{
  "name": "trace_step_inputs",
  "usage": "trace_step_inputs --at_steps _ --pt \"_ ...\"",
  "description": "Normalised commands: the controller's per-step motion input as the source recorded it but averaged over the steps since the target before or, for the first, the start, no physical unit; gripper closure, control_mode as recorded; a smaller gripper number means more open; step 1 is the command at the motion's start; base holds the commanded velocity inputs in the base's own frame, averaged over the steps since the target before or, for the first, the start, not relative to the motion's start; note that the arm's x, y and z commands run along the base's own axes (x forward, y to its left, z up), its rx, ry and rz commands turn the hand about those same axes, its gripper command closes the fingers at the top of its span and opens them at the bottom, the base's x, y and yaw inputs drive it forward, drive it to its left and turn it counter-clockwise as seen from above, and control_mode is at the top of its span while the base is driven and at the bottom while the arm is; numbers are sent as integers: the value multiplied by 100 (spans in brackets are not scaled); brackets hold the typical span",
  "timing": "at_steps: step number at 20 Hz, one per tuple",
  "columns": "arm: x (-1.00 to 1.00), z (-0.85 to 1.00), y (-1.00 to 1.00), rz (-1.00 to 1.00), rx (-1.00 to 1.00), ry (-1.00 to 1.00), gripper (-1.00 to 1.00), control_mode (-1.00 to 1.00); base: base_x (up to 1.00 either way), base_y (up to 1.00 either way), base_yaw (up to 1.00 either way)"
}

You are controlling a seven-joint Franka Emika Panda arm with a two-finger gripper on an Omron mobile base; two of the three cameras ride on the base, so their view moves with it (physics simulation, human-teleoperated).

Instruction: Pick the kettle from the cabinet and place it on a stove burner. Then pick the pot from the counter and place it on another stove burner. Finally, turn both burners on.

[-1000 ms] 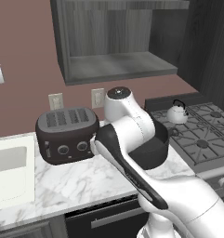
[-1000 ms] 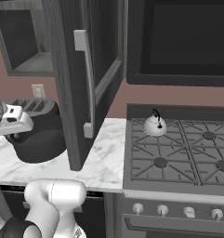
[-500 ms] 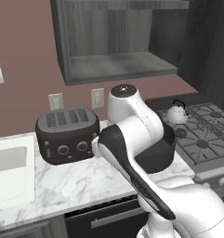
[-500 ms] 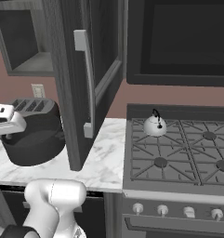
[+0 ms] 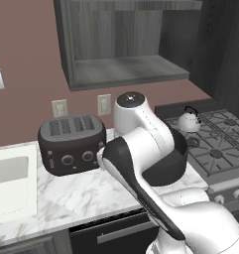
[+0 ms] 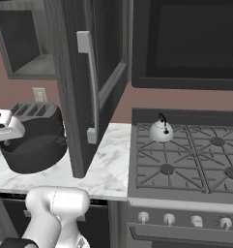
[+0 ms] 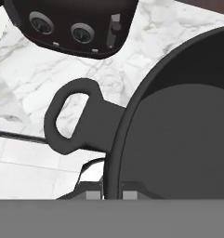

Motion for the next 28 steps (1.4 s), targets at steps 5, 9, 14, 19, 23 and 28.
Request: trace_step_inputs --at_steps 5,9,14,19,23,28 --pt "-47 0 0 -4 -7 -18 100 100 -15 0 -2" --pt "0 0 0 0 0 0 100 100 -79 0 -9" --pt "0 0 0 0 0 0 100 100 -62 0 -10" --pt "0 0 0 0 0 0 100 100 -48 -3 -9" --pt "0 0 0 0 0 0 100 100 -40 -11 -7" --pt "0 0 0 0 0 0 100 100 -32 -23 -5"
